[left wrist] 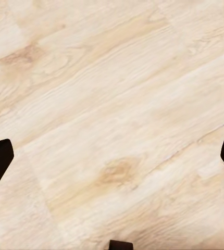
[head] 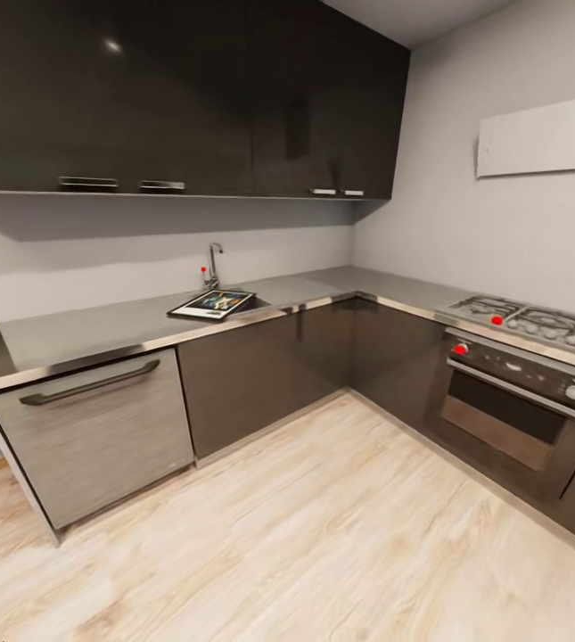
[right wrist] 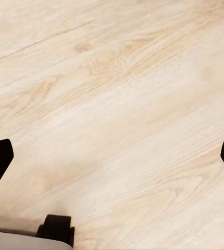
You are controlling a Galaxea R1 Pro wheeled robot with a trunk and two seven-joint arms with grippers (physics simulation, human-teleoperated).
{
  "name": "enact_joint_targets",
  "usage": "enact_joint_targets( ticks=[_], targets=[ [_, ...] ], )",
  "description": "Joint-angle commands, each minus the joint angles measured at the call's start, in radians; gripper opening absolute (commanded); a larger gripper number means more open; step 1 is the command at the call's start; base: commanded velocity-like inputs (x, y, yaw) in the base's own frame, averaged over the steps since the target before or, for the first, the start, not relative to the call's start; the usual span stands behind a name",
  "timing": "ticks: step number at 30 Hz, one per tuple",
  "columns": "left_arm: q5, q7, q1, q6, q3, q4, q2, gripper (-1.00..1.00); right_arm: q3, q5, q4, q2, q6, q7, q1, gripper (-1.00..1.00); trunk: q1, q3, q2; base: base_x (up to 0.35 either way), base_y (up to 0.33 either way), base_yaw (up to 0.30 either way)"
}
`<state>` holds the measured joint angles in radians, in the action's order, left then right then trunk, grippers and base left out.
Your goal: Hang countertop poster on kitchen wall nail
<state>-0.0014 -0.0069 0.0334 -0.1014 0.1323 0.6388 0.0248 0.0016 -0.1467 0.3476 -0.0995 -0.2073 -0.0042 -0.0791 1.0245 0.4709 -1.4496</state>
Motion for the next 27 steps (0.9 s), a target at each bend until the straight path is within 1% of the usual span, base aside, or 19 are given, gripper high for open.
enact_joint_targets(
  ticks=[1,9,12,27],
  targets=[
    [0.000,-0.001,0.000,-0.001,0.001,0.001,0.000,1.00,0.000,-0.007,-0.001,0.000,-0.003,0.000,-0.001,1.00,0.001,0.001,0.000,0.275,-0.208,0.281],
    [0.000,-0.001,0.000,-0.001,0.001,0.001,0.000,1.00,0.000,-0.007,-0.001,0.000,-0.003,0.000,-0.001,1.00,0.001,0.001,0.000,0.275,-0.208,0.281],
    [-0.001,-0.001,0.000,-0.001,0.001,0.001,0.000,1.00,-0.001,-0.007,-0.001,0.000,-0.003,0.000,-0.001,1.00,0.001,0.001,0.000,0.275,-0.208,0.167],
    [-0.001,-0.001,0.000,-0.001,0.002,0.002,0.000,1.00,-0.002,-0.007,-0.001,0.000,-0.003,-0.001,-0.001,1.00,0.001,0.001,0.000,0.275,-0.208,0.019]
  ],
)
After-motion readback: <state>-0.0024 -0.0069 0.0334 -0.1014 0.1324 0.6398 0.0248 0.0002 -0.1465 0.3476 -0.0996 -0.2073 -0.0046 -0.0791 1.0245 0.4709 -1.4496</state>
